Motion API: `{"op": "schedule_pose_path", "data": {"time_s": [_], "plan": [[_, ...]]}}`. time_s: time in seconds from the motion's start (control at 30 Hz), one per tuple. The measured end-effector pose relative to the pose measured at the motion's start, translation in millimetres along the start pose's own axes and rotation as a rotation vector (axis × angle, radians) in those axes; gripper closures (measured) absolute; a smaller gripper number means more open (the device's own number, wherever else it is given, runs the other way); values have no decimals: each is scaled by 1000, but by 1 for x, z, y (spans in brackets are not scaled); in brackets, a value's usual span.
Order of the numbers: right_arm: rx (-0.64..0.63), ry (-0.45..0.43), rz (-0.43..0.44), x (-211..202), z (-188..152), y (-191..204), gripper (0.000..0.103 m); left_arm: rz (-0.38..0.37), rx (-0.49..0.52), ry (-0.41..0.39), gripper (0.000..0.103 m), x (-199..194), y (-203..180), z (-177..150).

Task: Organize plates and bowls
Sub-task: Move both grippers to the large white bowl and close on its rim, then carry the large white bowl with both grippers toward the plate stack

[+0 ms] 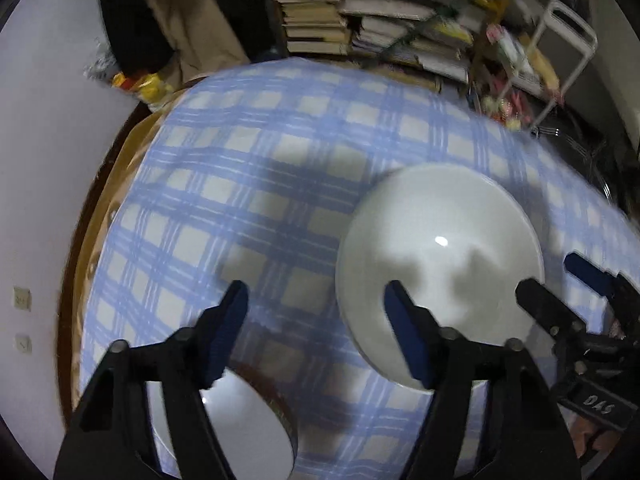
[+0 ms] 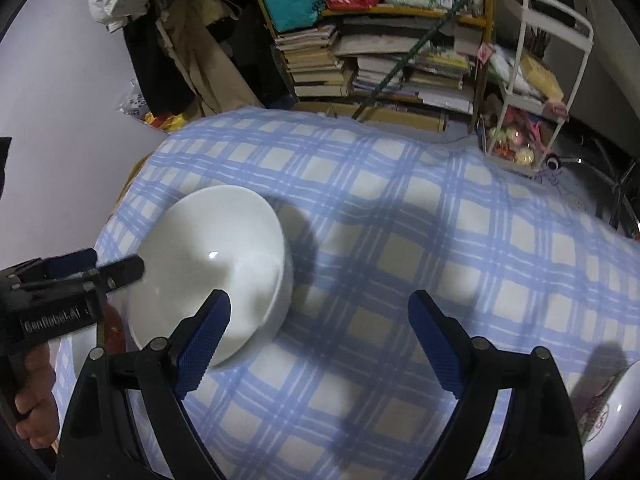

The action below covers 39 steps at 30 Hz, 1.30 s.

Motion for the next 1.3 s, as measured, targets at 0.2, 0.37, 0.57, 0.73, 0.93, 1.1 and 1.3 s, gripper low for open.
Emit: {"op": "schedule_pose_path", "data": {"time_s": [0.2,0.37,0.57,0.73,0.93,1.1,1.3], "plan": [[96,54,89,18,-7,-7,31,-42,-33,67,73,21,-6,-4],[201,116,259,30,-14,-1,70,-93,-86,66,80,20,-5,-7],[201,74,207,23,-18,7,80,-66,-58,-13,87,-1,-14,-9],[142,78,124,14,-25,17,85,-67,-75,-16,87,-7,-13,-16],[137,71,108,-5,-32,18,86,-112,-63,-2,87,-23,-15,-33],[187,55,113,-22,-39,14,86,-96,-47,-46,86,-45,-24,-44],[188,46,76,-46,-52,7,86,-123,-32,-43,86,-64,-39,-60]]}}
Point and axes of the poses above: each gripper's, at about its wrist camera, not at the fingertips, and x roughly the way its jaws point, y to its left, z to its top, the point moved 7 cm from there along x, roughly the way its jaws point, and after that the axes turned 10 degrees about z, right-handed, at the moved point
